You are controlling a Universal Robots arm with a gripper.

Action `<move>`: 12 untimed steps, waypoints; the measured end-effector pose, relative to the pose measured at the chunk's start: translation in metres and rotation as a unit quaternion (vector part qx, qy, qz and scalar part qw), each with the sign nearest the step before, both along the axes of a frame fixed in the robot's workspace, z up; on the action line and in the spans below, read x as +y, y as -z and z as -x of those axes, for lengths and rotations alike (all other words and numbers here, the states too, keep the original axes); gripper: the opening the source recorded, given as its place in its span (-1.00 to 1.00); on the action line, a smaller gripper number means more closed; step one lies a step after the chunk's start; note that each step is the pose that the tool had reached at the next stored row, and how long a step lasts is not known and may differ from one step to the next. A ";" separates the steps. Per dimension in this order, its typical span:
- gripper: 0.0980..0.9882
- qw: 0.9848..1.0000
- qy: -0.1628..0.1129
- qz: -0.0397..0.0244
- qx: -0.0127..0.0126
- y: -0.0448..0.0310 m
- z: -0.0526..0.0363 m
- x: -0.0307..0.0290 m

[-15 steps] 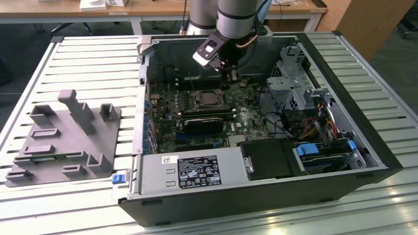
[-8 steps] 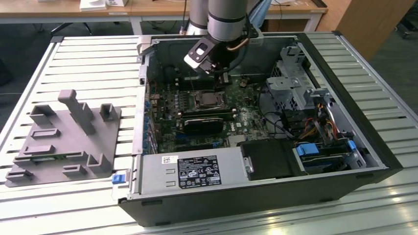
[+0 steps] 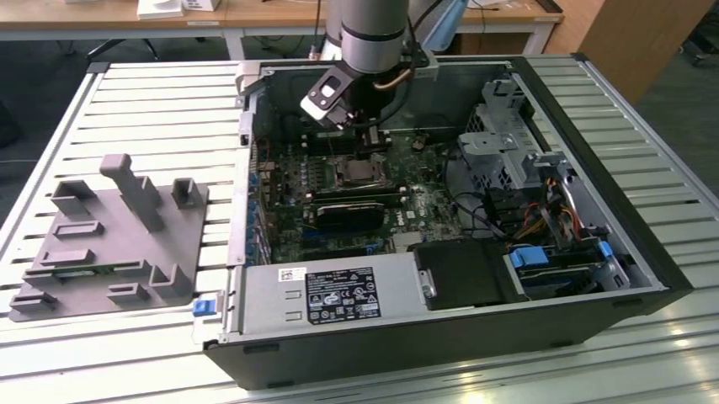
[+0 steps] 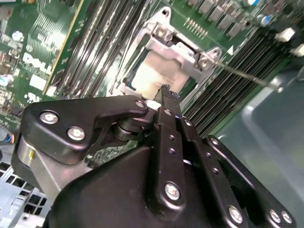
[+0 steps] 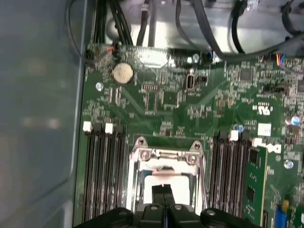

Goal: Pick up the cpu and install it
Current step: 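Close the cpu cover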

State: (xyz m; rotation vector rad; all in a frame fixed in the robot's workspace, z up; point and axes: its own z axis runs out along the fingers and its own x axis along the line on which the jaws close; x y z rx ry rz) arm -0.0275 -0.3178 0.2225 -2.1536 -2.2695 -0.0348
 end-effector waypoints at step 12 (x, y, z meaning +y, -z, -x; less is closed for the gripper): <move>-0.98 1.000 0.000 0.000 0.000 0.0070 0.0193 0.0000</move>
